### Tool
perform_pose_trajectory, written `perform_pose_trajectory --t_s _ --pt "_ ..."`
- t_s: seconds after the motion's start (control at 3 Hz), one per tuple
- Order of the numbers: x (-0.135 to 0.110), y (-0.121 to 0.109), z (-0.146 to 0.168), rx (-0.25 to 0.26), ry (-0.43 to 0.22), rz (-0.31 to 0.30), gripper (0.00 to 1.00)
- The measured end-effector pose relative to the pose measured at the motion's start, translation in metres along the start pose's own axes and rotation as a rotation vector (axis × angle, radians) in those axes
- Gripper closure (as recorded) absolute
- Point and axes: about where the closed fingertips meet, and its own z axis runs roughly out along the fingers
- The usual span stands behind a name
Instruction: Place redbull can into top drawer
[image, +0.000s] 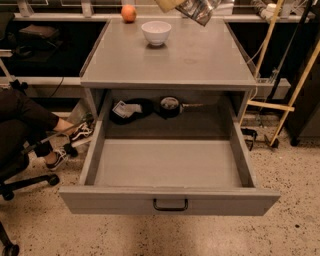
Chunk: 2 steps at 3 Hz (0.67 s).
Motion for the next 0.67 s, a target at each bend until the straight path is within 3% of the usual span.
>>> perform_pose_trajectory --t_s 0.33,0.67 --pt "-0.0214 0.0182 -0.0233 0.103 -0.047 0.015 1.0" --pt "-0.0213 0.018 -0.0242 0.106 -0.047 0.016 1.0"
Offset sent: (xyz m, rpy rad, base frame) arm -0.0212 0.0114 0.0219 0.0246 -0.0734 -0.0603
